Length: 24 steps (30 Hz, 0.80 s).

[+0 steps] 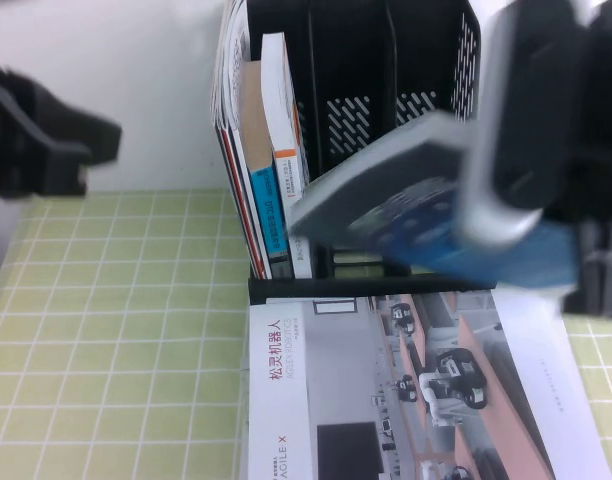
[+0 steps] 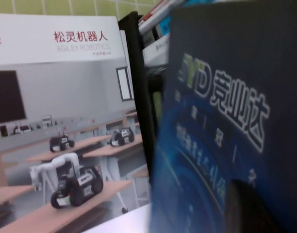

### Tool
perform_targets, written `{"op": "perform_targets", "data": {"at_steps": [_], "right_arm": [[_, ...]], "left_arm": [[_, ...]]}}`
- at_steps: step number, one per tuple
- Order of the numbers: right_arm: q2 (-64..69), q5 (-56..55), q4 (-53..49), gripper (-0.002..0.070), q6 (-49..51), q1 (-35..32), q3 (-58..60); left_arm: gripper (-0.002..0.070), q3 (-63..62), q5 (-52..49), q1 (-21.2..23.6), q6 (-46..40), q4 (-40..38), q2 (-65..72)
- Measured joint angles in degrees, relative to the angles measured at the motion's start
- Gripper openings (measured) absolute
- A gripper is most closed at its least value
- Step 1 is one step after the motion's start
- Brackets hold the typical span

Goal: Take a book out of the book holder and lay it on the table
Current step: Place the picked book on the book

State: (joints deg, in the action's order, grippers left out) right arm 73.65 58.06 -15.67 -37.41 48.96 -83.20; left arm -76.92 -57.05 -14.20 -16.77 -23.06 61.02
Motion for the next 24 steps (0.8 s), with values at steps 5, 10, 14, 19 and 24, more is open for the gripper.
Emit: {"op": "perform_targets", "data": {"at_steps": [5,10,14,19,24], "right_arm": [[4.52,0.91,-10.90,0.0131,11.41,12.88,2.18],[8.89,-1.15,-20.66,0.0131,19.19,21.72,11.37],[10.06,-4.09,-32.06,0.0131,29.06,24.53,19.49],[11.28,-6.96,-32.18,0.0131,35.33,24.34,24.95],[12.68,-9.51,-29.46,0.0131,39.53,24.34,25.61]], "left_arm": [[-0.0003,3.26,-0.13,0.00,0.60,0.00,0.00],[-0.0003,3.49,0.11,0.00,0.74,0.00,-0.12],[-0.0002,3.49,0.44,0.00,0.74,0.50,-1.22],[-0.0002,3.49,0.52,0.00,0.74,0.91,-1.75],[-0.0002,3.49,0.94,0.00,0.74,0.91,-1.84]]}}
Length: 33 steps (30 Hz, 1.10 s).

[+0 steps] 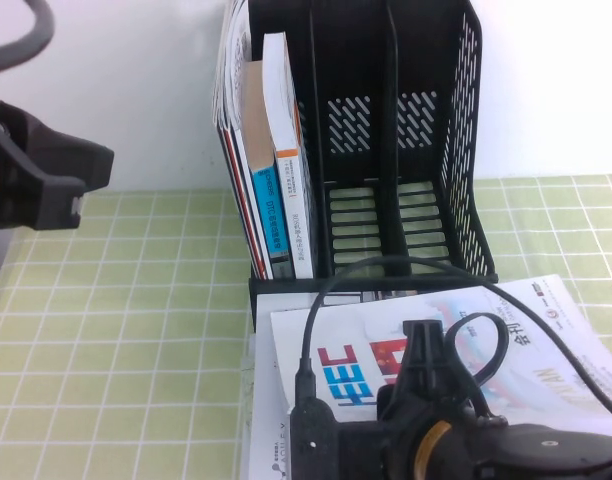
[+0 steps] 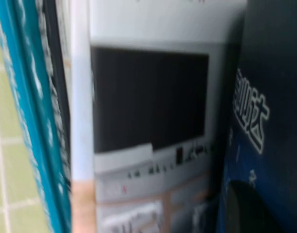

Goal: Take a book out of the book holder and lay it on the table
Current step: Place the picked book on the book

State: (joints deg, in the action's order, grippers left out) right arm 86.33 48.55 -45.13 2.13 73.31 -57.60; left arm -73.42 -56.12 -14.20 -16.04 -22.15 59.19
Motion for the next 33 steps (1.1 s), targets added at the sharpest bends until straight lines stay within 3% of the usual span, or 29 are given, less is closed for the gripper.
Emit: {"op": "perform_targets", "data": {"at_steps": [10,14,17,22,26,33], "right_arm": [[2.86,-6.66,-1.81,0.0133,4.16,-0.14,0.00],[5.46,-8.79,-5.85,0.0167,7.97,-0.14,0.00],[6.59,-9.78,-9.16,0.0229,12.72,-0.14,-0.11],[6.75,-8.73,-9.76,0.0396,14.00,-0.14,-0.11],[5.06,-8.56,1.31,0.0485,7.92,-0.14,-0.11],[-1.06,-9.55,23.97,0.0511,-8.75,-0.14,-0.90]], "left_arm": [[-0.0003,0.00,0.25,0.00,0.15,0.00,0.00],[-0.0002,0.00,-0.29,0.00,0.15,0.00,0.00],[-0.0002,0.00,-1.10,0.00,0.15,0.00,0.00],[-0.0002,0.00,-1.73,0.00,0.04,0.04,0.00],[-0.0003,0.00,-3.09,0.00,-0.39,0.04,0.00],[-0.0003,0.00,-4.36,0.00,-0.66,-0.64,-1.02]]}}
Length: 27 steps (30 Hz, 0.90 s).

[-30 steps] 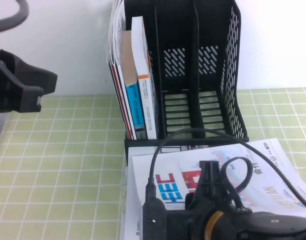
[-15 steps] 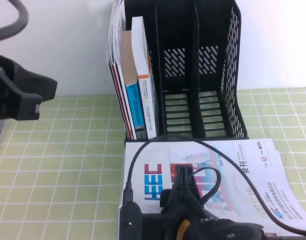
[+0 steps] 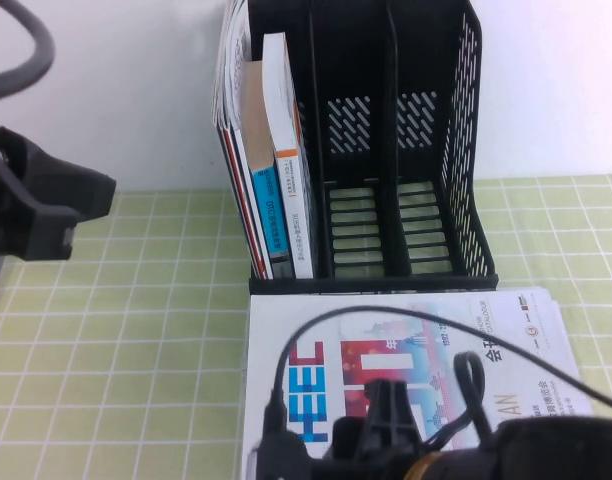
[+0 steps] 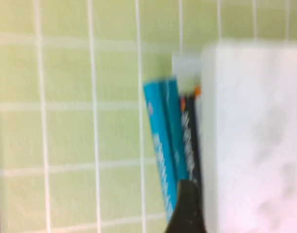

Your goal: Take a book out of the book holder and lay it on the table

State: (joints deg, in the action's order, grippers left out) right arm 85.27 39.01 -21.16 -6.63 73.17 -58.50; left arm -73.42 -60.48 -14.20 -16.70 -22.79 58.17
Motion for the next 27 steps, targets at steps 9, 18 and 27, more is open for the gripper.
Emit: {"op": "perform_targets", "data": {"at_steps": [9,18,27], "right_arm": [[-6.97,4.01,2.04,0.0463,-3.81,0.00,-10.96],[-16.80,15.93,2.42,0.0039,-6.69,0.00,-13.24],[-30.08,19.68,5.19,0.0000,-6.38,0.00,-5.89]], "left_arm": [[-0.0003,1.52,-1.25,0.00,-1.21,-2.57,-5.93],[-0.0003,20.54,7.69,0.00,-1.00,-9.80,-23.09],[-0.0003,47.18,16.42,0.00,-6.31,-16.37,-39.47]]}}
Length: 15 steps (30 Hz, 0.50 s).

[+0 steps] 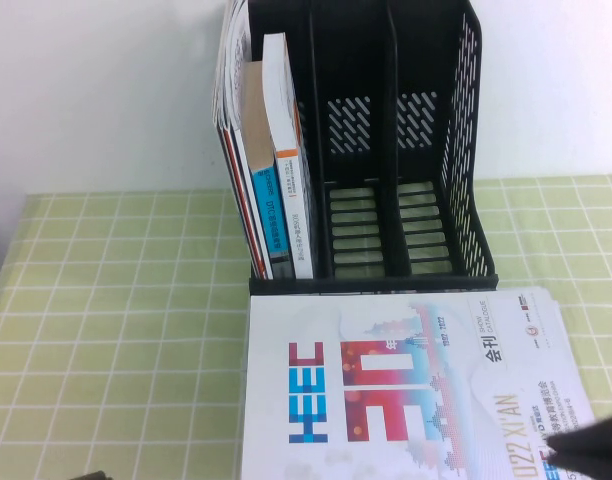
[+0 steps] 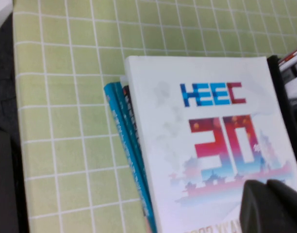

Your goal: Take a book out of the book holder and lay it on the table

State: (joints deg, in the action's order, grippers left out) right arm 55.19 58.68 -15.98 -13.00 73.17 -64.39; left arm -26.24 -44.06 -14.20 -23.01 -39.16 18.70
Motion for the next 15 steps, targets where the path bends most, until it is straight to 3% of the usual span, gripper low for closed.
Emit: {"op": "perform_targets", "data": {"at_steps": [7,11,15], "right_arm": [[-12.00,-9.61,-2.96,-0.0001,10.79,0.00,18.04],[-17.88,-11.75,-9.01,-0.0001,20.48,0.00,25.35],[-20.99,-10.91,-11.21,-0.0001,23.64,0.00,27.17]], "left_arm": [[-0.0003,9.64,17.16,0.00,-12.66,-3.77,-7.98],[-0.0004,12.99,21.28,0.10,-12.78,-6.03,-8.06],[-0.0004,14.02,21.98,0.10,-12.78,-6.77,-8.06]]}}
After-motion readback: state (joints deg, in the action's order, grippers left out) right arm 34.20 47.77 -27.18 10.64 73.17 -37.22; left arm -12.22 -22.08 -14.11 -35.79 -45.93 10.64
